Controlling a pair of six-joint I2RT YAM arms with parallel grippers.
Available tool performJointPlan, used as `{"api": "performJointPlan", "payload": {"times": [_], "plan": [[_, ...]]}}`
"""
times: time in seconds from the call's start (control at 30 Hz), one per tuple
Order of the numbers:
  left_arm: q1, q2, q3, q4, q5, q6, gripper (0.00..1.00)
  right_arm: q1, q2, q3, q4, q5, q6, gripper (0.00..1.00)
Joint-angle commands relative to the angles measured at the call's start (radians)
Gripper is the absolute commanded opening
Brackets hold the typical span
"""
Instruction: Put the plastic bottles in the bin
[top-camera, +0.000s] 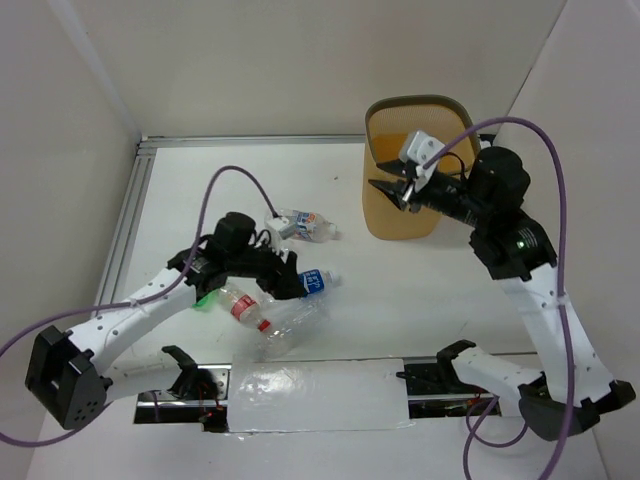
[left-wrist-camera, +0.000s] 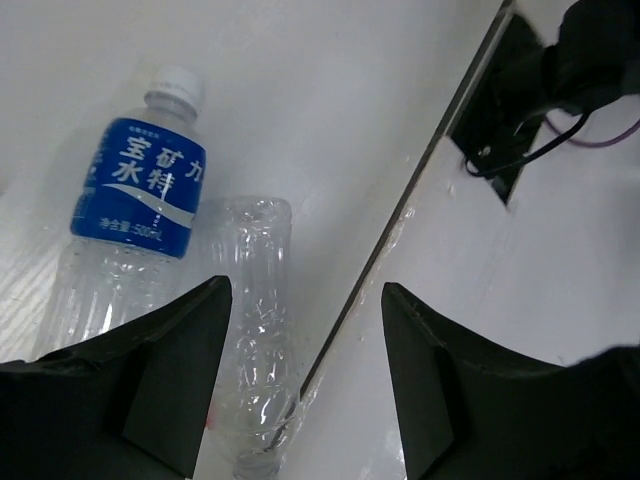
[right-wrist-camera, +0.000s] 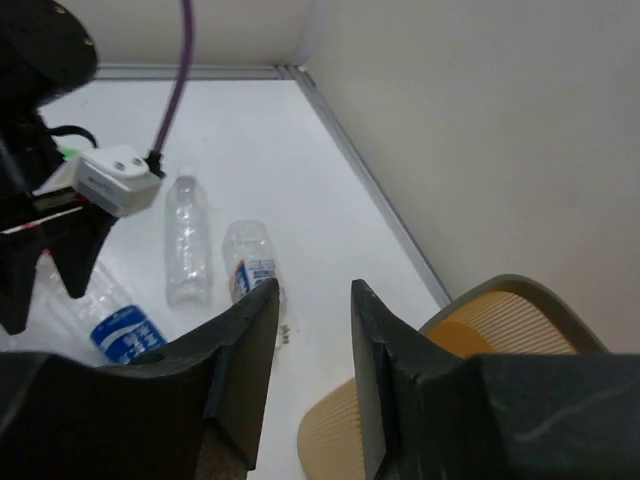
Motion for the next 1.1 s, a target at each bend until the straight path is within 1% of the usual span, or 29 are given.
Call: {"api": "performJointPlan", "payload": {"times": [0.0,0.03,0.07,0.1,0.17,0.2,0.23,0.27,0.3,0.37,0.43,0.53,0.67,0.83,0.9,1.07], "plan": [[-0.119,0.021,0.065,-0.104,-0.254,0.049,0.74,0.030,0.007,-0.001,-0.253,-0.034,-0.058,0.43],[-0.183,0.021,0.074,-0.137,-0.302,0.049,0.74,0.039,0.007,-0.016,-0.281,-0.035,-0.067,0.46],[-0.213,0.030,0.074,-0.150,-0.346,0.049,0.74,0.052,0.007,-0.036,-0.316,-0.022,-0.067,0.59],[-0.265,0.030,0.074,-0.162,-0.432,0.049,0.75,0.076,0.007,-0.078,-0.327,0.005,-0.076,0.64],[-0.311,0.030,0.084,-0.197,-0.509,0.037,0.77,0.087,0.007,-0.134,-0.318,0.034,-0.066,0.76],[-0.332,0.030,0.084,-0.208,-0.582,0.025,0.77,0.098,0.007,-0.161,-0.306,0.044,-0.054,1.00],[-0.355,0.042,0.084,-0.217,-0.617,0.025,0.78,0.098,0.007,-0.218,-0.291,0.057,-0.053,1.00],[-0.403,0.056,0.084,-0.239,-0.656,0.011,0.78,0.098,-0.004,-0.246,-0.251,0.058,-0.038,1.00],[-0.426,0.067,0.093,-0.249,-0.725,-0.004,0.80,0.098,-0.022,-0.273,-0.228,0.067,-0.026,1.00],[-0.478,0.108,0.093,-0.269,-0.785,-0.021,0.81,0.076,-0.063,-0.347,-0.174,0.077,0.005,1.00],[-0.503,0.142,0.111,-0.292,-0.857,-0.044,0.82,0.022,-0.091,-0.381,-0.113,0.064,0.029,1.00],[-0.523,0.210,0.129,-0.292,-0.894,-0.044,0.82,-0.040,-0.119,-0.428,-0.096,0.003,0.039,1.00],[-0.523,0.280,0.139,-0.292,-0.895,-0.044,0.85,-0.095,-0.137,-0.481,-0.083,-0.051,0.039,1.00],[-0.523,0.343,0.157,-0.292,-0.895,-0.053,0.85,-0.141,-0.157,-0.539,-0.062,-0.108,0.029,1.00],[-0.523,0.375,0.157,-0.292,-0.870,-0.053,0.80,-0.151,-0.169,-0.539,-0.073,-0.108,0.020,1.00],[-0.532,0.421,0.157,-0.292,-0.838,-0.053,0.73,-0.171,-0.208,-0.539,-0.073,-0.137,0.020,1.00]]}}
